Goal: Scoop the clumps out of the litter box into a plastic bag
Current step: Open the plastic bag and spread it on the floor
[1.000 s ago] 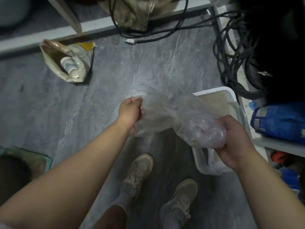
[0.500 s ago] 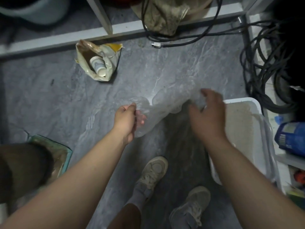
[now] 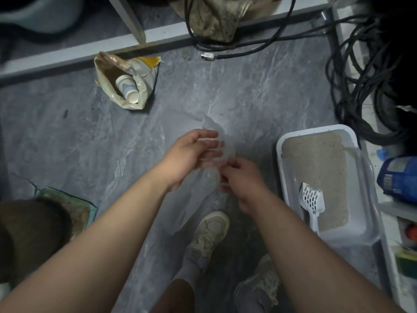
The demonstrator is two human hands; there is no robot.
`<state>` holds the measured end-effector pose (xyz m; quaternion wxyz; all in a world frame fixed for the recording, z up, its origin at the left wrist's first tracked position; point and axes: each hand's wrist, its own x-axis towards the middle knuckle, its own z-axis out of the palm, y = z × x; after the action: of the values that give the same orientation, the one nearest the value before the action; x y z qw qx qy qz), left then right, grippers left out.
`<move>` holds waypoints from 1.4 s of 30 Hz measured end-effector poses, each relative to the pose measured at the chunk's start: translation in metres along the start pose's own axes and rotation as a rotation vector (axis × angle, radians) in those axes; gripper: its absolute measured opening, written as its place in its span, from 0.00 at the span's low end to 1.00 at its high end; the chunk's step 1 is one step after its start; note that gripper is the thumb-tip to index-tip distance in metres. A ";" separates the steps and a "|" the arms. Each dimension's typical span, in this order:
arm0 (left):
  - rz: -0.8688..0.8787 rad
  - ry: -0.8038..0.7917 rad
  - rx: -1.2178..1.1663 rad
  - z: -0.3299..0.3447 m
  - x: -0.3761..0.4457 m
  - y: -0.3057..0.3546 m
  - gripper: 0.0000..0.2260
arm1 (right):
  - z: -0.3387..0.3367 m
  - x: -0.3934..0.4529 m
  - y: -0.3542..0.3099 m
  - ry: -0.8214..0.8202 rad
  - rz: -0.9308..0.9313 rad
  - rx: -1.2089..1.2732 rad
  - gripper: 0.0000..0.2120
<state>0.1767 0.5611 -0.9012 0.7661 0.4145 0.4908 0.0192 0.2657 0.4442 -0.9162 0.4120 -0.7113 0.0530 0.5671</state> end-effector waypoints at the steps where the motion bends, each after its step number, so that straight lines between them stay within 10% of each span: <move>1: 0.080 0.043 0.162 -0.002 0.001 0.003 0.11 | -0.004 -0.001 -0.001 0.013 0.007 0.025 0.07; 6: 0.538 0.318 0.973 -0.019 0.006 0.008 0.10 | -0.032 -0.002 -0.011 0.106 -0.024 0.061 0.08; 11: 0.503 0.426 1.334 -0.015 0.016 -0.006 0.36 | -0.053 0.001 -0.010 0.047 0.068 0.286 0.15; 15: 0.610 0.197 1.334 -0.002 0.022 -0.018 0.39 | -0.063 0.004 0.002 -0.038 0.047 0.272 0.22; 18: 0.733 0.056 1.328 0.011 0.027 -0.025 0.24 | -0.070 0.001 0.004 0.008 0.036 0.203 0.14; 25: 0.638 0.151 1.158 0.025 0.024 -0.014 0.08 | -0.091 -0.004 -0.003 0.303 0.035 0.091 0.09; 29: 0.610 0.228 1.171 0.026 0.018 0.000 0.08 | -0.085 -0.029 -0.014 0.663 -0.404 -0.286 0.10; 33: 0.536 0.218 1.028 0.030 0.014 0.007 0.09 | -0.051 -0.052 -0.018 0.241 -0.851 -0.576 0.07; 42: 0.195 0.307 0.649 0.004 0.026 0.007 0.12 | -0.053 0.009 0.045 -0.053 -0.368 -1.436 0.43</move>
<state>0.1954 0.5742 -0.9150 0.5070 0.6729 0.5386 -0.0024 0.2848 0.3838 -0.9461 -0.0652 -0.7890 -0.4608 0.4010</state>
